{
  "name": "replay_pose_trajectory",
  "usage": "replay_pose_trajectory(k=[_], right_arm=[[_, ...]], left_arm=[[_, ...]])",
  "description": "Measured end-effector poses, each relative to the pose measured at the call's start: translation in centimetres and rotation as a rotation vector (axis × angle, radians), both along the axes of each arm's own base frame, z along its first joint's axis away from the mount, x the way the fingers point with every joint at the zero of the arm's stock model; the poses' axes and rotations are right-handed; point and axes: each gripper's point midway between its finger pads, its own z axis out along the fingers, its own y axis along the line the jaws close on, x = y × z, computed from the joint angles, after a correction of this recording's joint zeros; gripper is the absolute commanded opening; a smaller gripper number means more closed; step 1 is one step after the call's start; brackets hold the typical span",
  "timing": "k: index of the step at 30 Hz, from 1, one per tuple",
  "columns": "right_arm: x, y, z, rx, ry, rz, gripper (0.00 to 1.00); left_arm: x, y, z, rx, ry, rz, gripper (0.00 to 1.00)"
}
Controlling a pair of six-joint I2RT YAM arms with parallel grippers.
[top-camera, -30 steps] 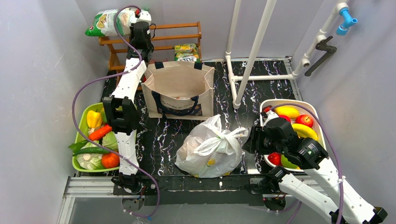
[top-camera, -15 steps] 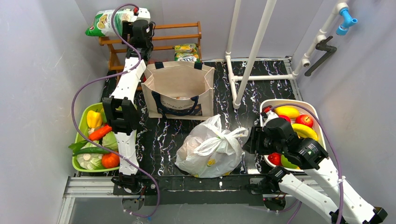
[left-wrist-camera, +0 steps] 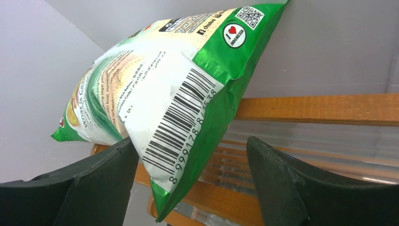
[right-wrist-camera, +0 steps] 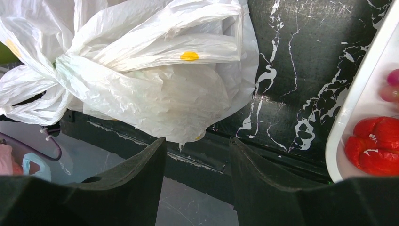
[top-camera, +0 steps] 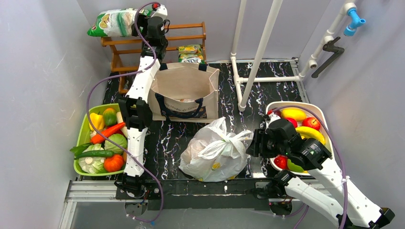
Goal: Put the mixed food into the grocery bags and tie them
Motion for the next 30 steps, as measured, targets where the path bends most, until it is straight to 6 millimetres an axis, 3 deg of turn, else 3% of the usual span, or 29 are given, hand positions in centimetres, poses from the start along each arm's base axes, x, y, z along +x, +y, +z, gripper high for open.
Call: replay_pose_trajectory(k=[3, 6, 12, 14, 15, 30], right_arm=[[0.1, 0.2, 0.0, 0.004, 0.002, 0.002, 0.59], [0.3, 0.4, 0.0, 0.004, 0.004, 0.002, 0.58], [0.5, 0.7, -0.3, -0.006, 0.018, 0.003, 0.59], [0.5, 0.7, -0.3, -0.006, 0.018, 0.004, 0.58], [0.5, 0.7, -0.3, -0.006, 0.018, 0.003, 0.58], [0.5, 0.3, 0.1, 0.005, -0.009, -0.004, 0.58]], left_arm=[[0.1, 0.7, 0.1, 0.028, 0.015, 0.008, 0.79], [0.0, 2.1, 0.1, 0.028, 0.025, 0.030, 0.56], [0.7, 2.7, -0.9, 0.030, 0.036, 0.023, 0.27], [0.9, 2.6, -0.7, 0.035, 0.034, 0.010, 0.03], [1.0, 2.6, -0.6, 0.038, 0.030, 0.006, 0.00], [0.2, 1.6, 0.7, -0.075, -0.038, 0.006, 0.00]])
